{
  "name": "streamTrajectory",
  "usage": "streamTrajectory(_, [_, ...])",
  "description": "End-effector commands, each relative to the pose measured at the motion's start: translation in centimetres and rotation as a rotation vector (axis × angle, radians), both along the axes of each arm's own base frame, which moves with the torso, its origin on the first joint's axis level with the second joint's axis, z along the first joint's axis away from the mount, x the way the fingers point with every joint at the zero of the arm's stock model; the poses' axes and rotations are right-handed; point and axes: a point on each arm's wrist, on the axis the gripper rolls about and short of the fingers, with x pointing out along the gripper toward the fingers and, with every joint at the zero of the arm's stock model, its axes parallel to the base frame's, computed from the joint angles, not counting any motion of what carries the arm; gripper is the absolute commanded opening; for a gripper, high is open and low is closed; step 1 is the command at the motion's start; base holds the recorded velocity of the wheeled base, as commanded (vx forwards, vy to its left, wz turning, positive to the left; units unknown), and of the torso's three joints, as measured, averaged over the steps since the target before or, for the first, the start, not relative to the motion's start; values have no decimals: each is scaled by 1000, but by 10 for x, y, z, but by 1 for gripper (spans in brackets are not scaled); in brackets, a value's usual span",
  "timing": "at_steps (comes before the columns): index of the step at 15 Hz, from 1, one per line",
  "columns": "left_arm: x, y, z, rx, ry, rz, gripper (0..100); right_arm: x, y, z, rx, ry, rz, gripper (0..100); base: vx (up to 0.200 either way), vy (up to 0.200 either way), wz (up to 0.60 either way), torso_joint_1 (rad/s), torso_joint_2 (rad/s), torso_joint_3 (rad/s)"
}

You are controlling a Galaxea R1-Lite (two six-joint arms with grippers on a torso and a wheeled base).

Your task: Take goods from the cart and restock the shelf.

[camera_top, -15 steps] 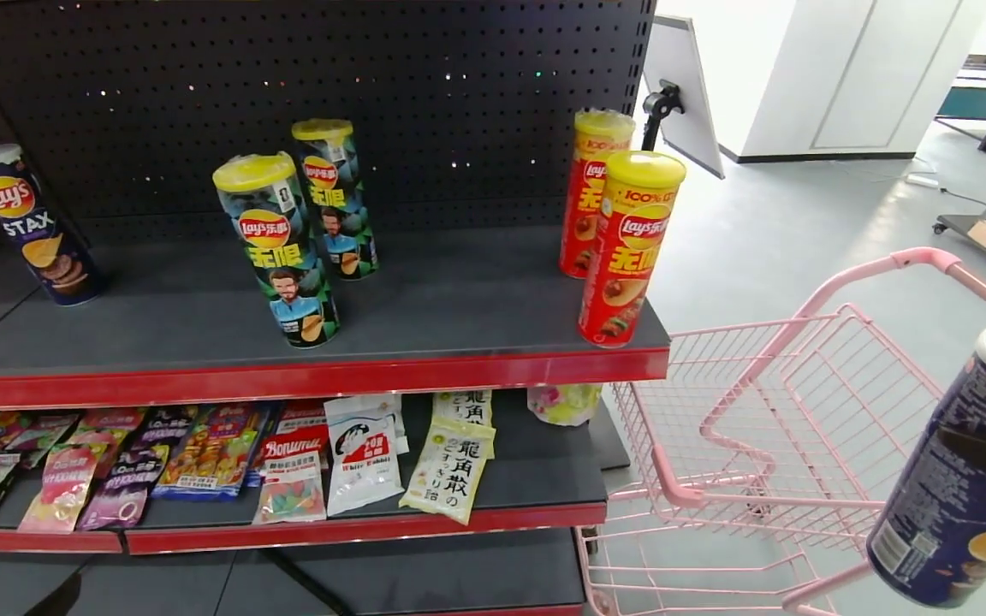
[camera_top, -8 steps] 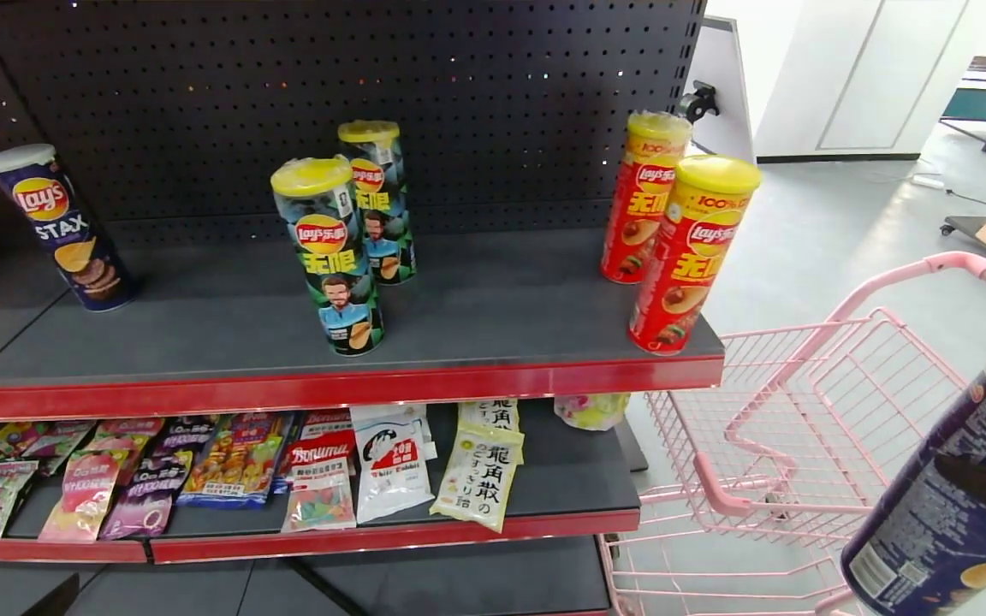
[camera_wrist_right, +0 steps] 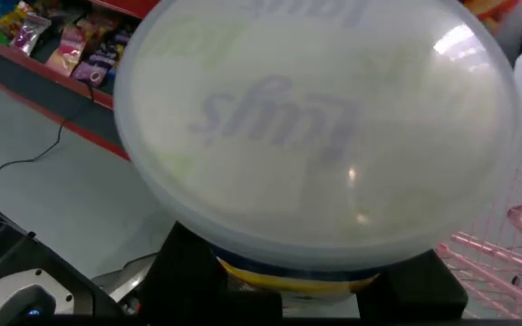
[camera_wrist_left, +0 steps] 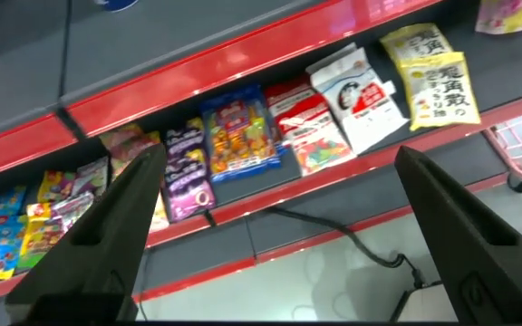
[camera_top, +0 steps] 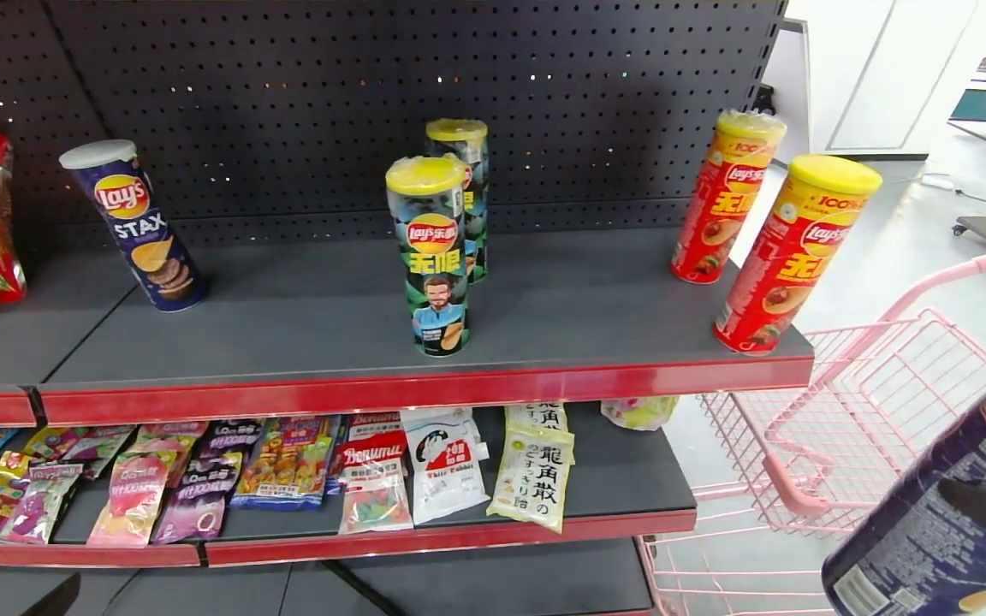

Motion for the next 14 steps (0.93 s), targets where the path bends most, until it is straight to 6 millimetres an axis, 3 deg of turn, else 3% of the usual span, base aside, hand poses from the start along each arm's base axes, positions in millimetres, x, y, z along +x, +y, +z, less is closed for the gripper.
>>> streamTrajectory(1, [0, 0, 0, 0, 0, 0, 100, -2, 1, 1, 3, -9, 28, 0, 0, 200, 0, 2, 7, 7])
streamTrajectory(14, [2, 0, 0, 7, 3, -2, 100, 5, 17, 18, 20, -16, 194, 0, 0, 200, 0, 3, 0, 2])
